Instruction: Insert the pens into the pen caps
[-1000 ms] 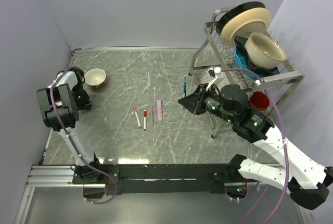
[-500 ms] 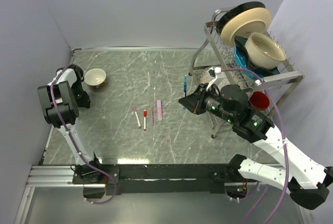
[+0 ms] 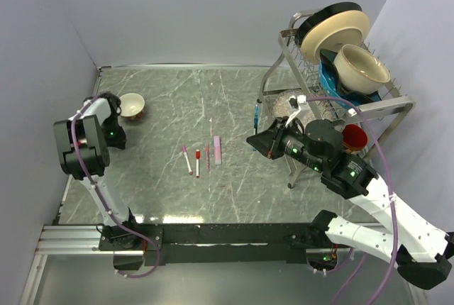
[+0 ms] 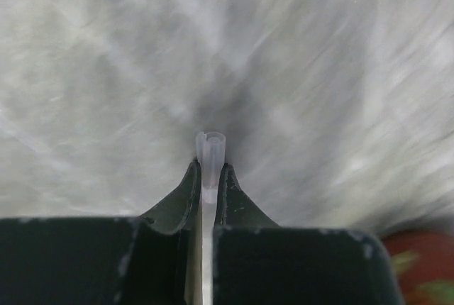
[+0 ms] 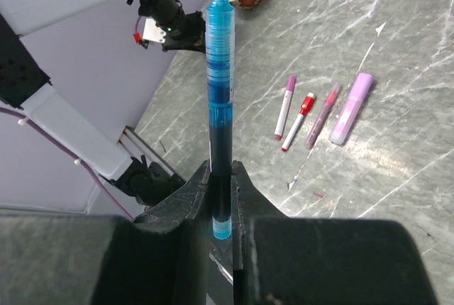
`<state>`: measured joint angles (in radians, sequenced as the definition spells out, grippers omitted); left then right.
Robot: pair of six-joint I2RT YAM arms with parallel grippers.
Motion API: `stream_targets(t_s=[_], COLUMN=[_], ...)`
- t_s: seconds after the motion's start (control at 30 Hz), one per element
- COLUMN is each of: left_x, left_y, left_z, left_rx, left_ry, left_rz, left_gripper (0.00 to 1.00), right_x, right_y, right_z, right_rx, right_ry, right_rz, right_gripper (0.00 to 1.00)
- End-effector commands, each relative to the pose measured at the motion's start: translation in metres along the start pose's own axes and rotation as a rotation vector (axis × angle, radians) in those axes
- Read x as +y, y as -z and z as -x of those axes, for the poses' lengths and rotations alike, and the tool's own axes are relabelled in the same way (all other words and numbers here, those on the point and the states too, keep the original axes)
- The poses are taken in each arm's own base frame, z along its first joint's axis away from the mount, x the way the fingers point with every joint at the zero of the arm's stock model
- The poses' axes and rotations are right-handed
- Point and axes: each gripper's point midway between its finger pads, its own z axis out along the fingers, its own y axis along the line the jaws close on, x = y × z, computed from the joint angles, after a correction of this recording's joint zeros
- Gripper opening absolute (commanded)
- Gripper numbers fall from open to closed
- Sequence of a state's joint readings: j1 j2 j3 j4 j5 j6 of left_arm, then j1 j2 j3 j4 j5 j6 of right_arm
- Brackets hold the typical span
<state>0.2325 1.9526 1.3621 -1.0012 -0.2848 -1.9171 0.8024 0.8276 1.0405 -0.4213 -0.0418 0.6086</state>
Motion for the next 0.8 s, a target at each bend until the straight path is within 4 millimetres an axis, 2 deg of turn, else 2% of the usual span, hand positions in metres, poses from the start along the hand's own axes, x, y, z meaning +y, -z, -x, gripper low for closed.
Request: stream_targets(t_s=[0.0, 0.07, 0.1, 0.17, 0.23, 0.27, 0.33, 0.37, 0.43, 0.5, 0.53, 0.57, 0.6, 0.63, 0.67, 0.7, 0.73, 0.77], left_x=[0.067, 0.078, 0.082, 0.098, 0.108, 0.115, 0.119, 0.125, 0.125, 0.126, 0.124, 0.127, 0.126, 0.137, 0.138, 0.143, 0.152, 0.156], left_y=[0.006, 0.021, 0.025, 0.039, 0.05, 0.059, 0.072, 0.08, 0.097, 0.116, 0.132, 0.144, 0.167, 0.169, 0.191, 0.215, 0.213, 0.223], left_z=[-0.021, -0.037, -0.038, -0.058, -0.062, -0.074, -0.079, -0.088, -0.099, -0.117, -0.124, -0.142, -0.149, -0.156, -0.177, -0.178, -0.181, -0.183], left_rx=[-0.053, -0.056, -0.061, -0.075, -0.102, -0.106, -0.115, -0.111, -0.092, -0.069, -0.032, 0.021, 0.082, 0.126, 0.234, 0.312, 0.352, 0.387], left_ry=[-0.282, -0.383, -0.41, -0.523, -0.577, -0.627, -0.661, -0.713, -0.763, -0.864, -0.889, -0.966, -0.977, -1.027, -1.08, -1.088, -1.124, -1.154], left_rz=[0.075, 0.039, 0.031, -0.01, -0.035, -0.068, -0.125, -0.164, -0.25, -0.37, -0.446, -0.533, -0.629, -0.672, -0.799, -0.89, -0.92, -0.978], left_gripper=[0.01, 0.01, 0.01, 0.01, 0.01, 0.01, 0.01, 0.01, 0.01, 0.01, 0.01, 0.01, 0.01, 0.01, 0.01, 0.01, 0.01, 0.01], right_x=[0.001, 0.002, 0.003, 0.004, 0.003, 0.002, -0.001, -0.002, -0.002, 0.0, 0.0, 0.001, 0.003, 0.003, 0.005, 0.007, 0.008, 0.01], right_y=[0.007, 0.01, 0.012, 0.016, 0.017, 0.018, 0.017, 0.017, 0.015, 0.012, 0.01, 0.007, 0.003, 0.0, -0.003, -0.006, -0.012, -0.016], right_z=[0.004, 0.002, 0.002, 0.002, 0.0, -0.002, -0.007, -0.01, -0.016, -0.02, -0.024, -0.025, -0.03, -0.033, -0.033, -0.035, -0.041, -0.042], right_rx=[-0.031, -0.029, -0.028, -0.039, -0.038, -0.035, -0.018, -0.009, 0.007, 0.027, 0.04, 0.047, 0.071, 0.084, 0.085, 0.096, 0.128, 0.133], right_ry=[-0.018, -0.032, -0.038, -0.053, -0.065, -0.067, -0.073, -0.075, -0.085, -0.092, -0.097, -0.099, -0.103, -0.107, -0.11, -0.113, -0.118, -0.121], right_rz=[0.01, 0.018, 0.023, 0.03, 0.032, 0.03, 0.022, 0.02, 0.03, 0.045, 0.048, 0.056, 0.066, 0.069, 0.08, 0.09, 0.097, 0.109], right_gripper=[0.0, 0.0, 0.0, 0.0, 0.0, 0.0, 0.0, 0.0, 0.0, 0.0, 0.0, 0.0, 0.0, 0.0, 0.0, 0.0, 0.0, 0.0])
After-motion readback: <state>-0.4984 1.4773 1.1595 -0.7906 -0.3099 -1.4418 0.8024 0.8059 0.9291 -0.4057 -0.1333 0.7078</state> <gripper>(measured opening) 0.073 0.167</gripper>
